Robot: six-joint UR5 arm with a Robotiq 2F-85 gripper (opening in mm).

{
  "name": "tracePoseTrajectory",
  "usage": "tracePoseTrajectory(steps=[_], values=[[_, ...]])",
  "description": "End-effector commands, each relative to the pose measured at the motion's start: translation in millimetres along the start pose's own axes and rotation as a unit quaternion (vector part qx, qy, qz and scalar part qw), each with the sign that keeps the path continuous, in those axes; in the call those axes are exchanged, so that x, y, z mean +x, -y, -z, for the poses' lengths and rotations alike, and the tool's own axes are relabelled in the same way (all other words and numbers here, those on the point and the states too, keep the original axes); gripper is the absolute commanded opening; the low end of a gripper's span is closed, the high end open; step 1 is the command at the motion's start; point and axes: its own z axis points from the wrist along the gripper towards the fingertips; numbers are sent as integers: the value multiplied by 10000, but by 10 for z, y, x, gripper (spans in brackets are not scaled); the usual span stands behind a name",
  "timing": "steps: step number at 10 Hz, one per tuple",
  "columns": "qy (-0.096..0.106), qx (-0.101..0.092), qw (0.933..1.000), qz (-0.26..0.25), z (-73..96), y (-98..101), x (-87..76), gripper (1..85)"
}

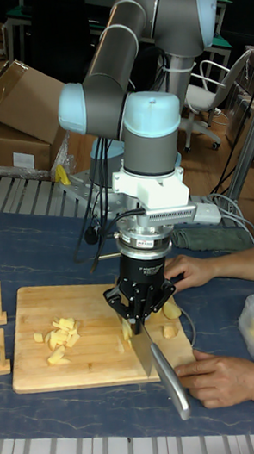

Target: Chop the potatoes

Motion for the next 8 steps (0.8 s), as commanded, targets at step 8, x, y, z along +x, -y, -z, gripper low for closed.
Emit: tracePoseTrajectory(steps=[8], values=[[-388, 193, 9987, 269, 367, 210, -14, 10]])
